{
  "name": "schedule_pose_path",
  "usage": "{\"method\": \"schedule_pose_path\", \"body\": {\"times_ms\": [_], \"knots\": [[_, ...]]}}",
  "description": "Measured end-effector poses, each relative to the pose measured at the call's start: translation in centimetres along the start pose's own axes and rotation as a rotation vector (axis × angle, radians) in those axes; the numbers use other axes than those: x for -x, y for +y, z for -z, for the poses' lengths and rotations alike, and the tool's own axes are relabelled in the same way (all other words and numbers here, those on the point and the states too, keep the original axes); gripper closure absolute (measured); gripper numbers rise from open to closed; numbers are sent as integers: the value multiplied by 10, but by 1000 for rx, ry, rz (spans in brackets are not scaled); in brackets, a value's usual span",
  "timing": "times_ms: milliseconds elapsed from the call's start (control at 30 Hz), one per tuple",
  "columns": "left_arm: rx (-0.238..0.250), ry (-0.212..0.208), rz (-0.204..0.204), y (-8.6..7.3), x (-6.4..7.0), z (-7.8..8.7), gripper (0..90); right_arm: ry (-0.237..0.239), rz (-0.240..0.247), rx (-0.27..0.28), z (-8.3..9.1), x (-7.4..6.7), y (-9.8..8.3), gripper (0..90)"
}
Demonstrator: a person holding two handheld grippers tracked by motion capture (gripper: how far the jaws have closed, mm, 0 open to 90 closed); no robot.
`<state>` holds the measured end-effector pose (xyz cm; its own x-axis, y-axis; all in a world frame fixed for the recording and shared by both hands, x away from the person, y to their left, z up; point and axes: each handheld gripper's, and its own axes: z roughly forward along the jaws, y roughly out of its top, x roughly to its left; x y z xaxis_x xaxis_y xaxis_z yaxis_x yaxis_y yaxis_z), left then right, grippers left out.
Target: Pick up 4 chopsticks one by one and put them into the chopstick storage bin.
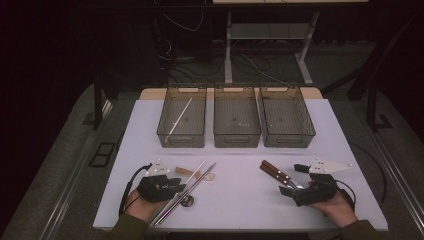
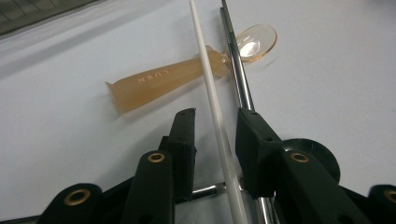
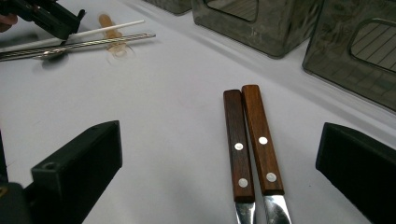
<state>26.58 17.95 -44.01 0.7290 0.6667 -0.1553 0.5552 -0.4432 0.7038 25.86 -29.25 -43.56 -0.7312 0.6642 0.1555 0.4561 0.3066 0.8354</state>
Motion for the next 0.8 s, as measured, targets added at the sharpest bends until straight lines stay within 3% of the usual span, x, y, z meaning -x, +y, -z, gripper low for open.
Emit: {"method": "schedule_pose_path", "body": {"times_ms": [333,800], "knots": [[-40,4,-24,-1,0,-5,709,0,1,0,0,0,0,7],[-56,35,-40,1,1,-6,798,0,0,0,0,0,0,7]]}}
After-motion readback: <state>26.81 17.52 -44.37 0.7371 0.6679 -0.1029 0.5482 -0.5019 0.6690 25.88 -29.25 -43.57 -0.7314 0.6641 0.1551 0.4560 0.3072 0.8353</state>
